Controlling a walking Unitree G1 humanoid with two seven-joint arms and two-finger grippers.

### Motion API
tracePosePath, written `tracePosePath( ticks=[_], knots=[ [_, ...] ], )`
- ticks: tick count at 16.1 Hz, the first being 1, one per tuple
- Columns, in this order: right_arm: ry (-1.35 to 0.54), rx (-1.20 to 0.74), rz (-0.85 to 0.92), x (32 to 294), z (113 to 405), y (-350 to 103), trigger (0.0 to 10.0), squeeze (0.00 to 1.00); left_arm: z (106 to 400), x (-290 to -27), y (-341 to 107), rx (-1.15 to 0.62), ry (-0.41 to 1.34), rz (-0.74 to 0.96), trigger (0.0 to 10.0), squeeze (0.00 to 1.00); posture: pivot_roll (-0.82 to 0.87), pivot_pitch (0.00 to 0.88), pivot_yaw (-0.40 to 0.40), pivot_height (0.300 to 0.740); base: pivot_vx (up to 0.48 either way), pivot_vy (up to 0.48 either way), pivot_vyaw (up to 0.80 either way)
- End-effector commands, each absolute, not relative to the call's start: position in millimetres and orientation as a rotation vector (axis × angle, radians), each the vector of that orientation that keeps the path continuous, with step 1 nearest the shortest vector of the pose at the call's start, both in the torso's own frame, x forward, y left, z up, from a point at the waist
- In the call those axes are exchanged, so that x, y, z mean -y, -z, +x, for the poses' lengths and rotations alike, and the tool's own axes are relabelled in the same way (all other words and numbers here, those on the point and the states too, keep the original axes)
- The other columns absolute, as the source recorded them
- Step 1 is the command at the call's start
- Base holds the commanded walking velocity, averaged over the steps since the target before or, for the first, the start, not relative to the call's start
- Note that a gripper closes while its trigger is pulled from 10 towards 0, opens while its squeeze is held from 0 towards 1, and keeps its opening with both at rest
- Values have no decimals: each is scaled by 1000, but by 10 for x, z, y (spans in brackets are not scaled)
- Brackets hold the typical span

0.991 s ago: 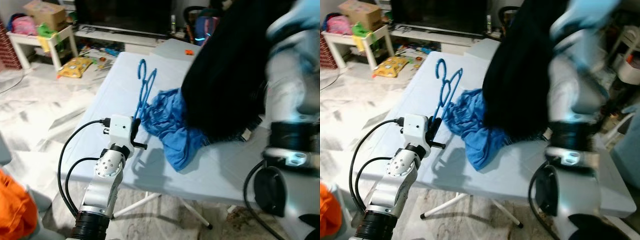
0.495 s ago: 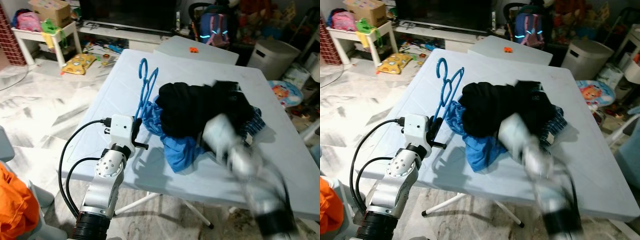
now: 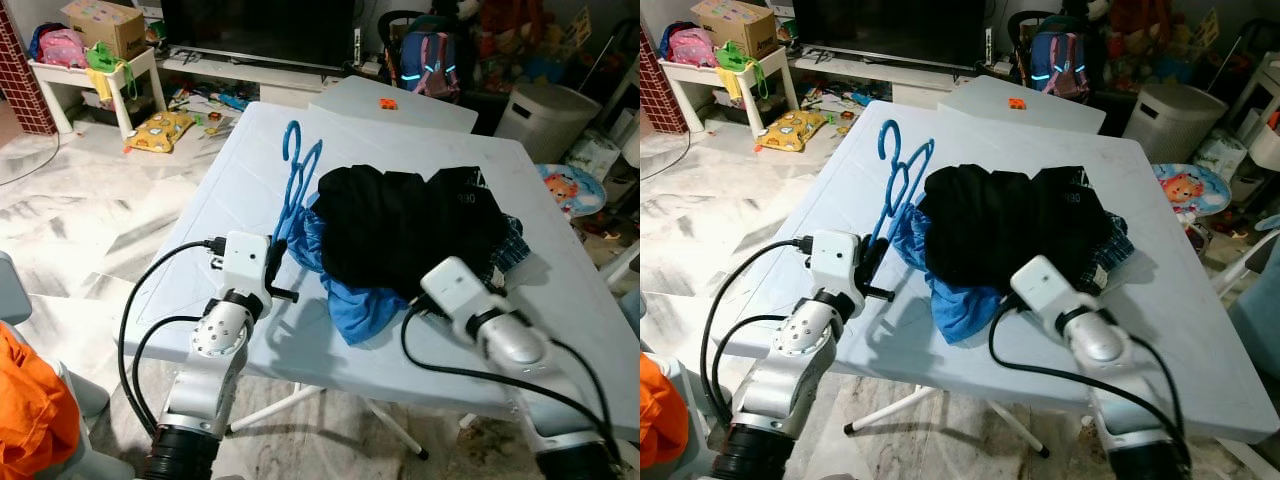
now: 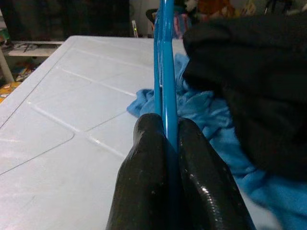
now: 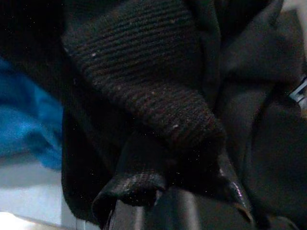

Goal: Hang hanger

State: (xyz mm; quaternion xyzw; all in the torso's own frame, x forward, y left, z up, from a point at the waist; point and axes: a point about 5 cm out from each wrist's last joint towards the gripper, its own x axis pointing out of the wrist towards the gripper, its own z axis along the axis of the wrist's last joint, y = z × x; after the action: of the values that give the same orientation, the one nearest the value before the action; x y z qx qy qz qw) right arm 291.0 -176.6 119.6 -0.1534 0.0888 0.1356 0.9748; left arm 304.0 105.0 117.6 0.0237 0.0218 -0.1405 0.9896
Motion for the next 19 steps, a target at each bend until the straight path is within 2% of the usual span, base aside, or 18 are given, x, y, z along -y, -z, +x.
tracePosePath(
  ticks=[1,5,8,10,12,15,17,18,19],
  knots=[
    [-270,-158,-299,1844,2859,-1269,10000,1000,3042,-1076,-1183,-44,285,66,10000,0,78,0,-89,740,0,0,0],
    [-249,-101,-287,2055,2753,-1463,10000,1000,3076,-1072,-1205,-37,286,78,10000,0,59,0,-79,740,0,0,0],
    [-260,-136,-290,2205,2631,-1459,10000,1000,3046,-1051,-1195,-34,316,88,10000,0,56,0,-76,740,0,0,0],
    [-297,-159,-292,2208,2566,-1424,10000,1000,3036,-1068,-1186,-35,319,90,10000,0,60,0,-77,740,0,0,0],
    [-422,-191,-257,2107,2428,-1361,10000,1000,3013,-1100,-1143,-55,328,93,10000,0,61,0,-75,740,0,0,0],
    [-391,-147,-316,2069,2511,-1388,10000,1000,3025,-1053,-1154,-50,341,96,10000,0,59,0,-71,740,0,0,0],
    [-451,-95,-266,1976,2499,-1468,10000,1000,3024,-1036,-1170,-42,352,98,10000,0,61,0,-72,740,0,0,0],
    [-514,-121,-266,1939,2431,-1457,10000,769,3019,-1049,-1170,-38,357,103,10000,0,64,0,-72,740,0,0,0],
    [-514,-124,-301,1953,2413,-1448,10000,769,3015,-1067,-1158,-40,357,109,10000,0,64,0,-72,740,0,0,0]
  ],
)
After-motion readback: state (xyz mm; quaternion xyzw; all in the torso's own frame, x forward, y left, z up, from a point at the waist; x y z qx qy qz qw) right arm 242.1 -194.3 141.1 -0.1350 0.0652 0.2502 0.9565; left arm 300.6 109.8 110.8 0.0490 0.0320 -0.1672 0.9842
